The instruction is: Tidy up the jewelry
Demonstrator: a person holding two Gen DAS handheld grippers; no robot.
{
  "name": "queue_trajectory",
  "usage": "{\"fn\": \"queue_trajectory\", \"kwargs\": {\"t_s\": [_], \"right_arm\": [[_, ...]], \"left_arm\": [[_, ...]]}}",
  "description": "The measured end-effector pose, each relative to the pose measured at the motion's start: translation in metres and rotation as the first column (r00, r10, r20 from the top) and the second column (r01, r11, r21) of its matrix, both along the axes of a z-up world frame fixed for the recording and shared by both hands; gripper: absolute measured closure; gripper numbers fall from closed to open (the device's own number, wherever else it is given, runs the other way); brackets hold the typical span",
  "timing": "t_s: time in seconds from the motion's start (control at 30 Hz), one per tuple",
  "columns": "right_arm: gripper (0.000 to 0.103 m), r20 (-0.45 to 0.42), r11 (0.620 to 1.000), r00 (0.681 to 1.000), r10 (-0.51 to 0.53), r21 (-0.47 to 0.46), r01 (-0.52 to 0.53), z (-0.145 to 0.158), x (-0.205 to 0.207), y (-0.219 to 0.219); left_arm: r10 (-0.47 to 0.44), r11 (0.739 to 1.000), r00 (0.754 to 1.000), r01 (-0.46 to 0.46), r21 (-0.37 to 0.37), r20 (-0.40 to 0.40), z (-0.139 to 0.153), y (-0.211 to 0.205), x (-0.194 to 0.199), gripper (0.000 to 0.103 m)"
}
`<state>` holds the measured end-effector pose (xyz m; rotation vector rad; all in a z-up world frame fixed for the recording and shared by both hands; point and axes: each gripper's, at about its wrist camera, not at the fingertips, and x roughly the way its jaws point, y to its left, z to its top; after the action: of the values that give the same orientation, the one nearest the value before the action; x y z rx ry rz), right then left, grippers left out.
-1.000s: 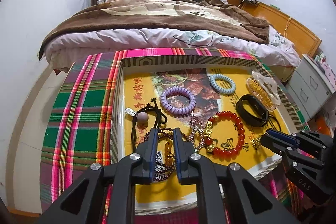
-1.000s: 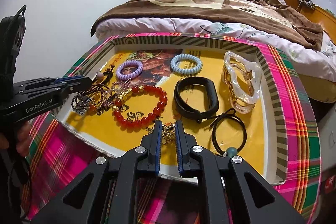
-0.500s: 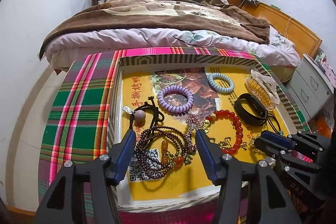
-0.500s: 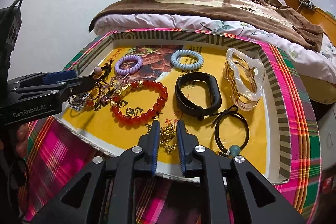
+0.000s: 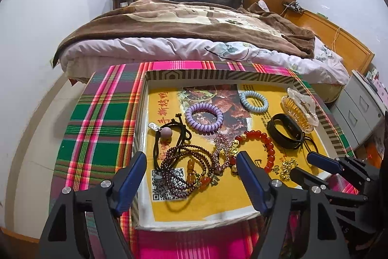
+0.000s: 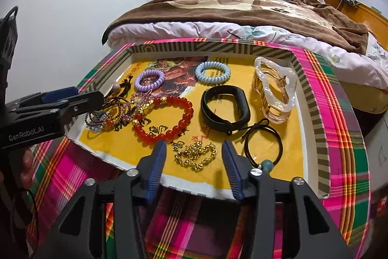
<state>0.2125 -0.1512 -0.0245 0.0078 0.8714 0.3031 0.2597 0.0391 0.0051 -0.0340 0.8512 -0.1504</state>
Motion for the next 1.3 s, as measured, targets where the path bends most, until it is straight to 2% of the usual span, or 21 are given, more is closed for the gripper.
{"fn": "queue_trajectory", "kwargs": {"t_s": [0.13,0.37,0.43,0.73,1.13,1.3], "right_arm": [[0.054,0.016,1.000,1.000,-0.014,-0.008,0.014,0.005,-0.008,0.000],[0.052,0.044,0.999,0.998,-0.047,-0.021,0.048,0.017,-0.027,-0.004],[0.049,0.057,0.998,0.997,-0.055,-0.031,0.057,0.021,-0.034,-0.005],[0.048,0.098,0.992,0.989,-0.107,-0.052,0.112,0.033,-0.068,-0.010],[0.047,0.139,0.985,0.981,-0.135,-0.087,0.148,0.033,-0.124,-0.022],[0.047,0.139,0.985,0.980,-0.145,-0.075,0.156,0.030,-0.142,-0.027]], "left_arm": [[0.032,0.999,0.999,-0.033,0.014,0.025,0.008,-0.001,-0.013,0.021],[0.072,0.996,0.996,-0.074,0.044,0.047,0.018,-0.003,-0.040,0.021],[0.082,0.994,0.995,-0.086,0.061,0.062,0.022,-0.004,-0.051,0.021],[0.106,0.991,0.989,-0.114,0.073,0.100,0.030,-0.009,-0.095,0.020],[0.098,0.990,0.988,-0.109,0.085,0.118,0.025,-0.020,-0.154,0.020],[0.099,0.989,0.987,-0.112,0.101,0.125,0.021,-0.027,-0.176,0.020]]}}
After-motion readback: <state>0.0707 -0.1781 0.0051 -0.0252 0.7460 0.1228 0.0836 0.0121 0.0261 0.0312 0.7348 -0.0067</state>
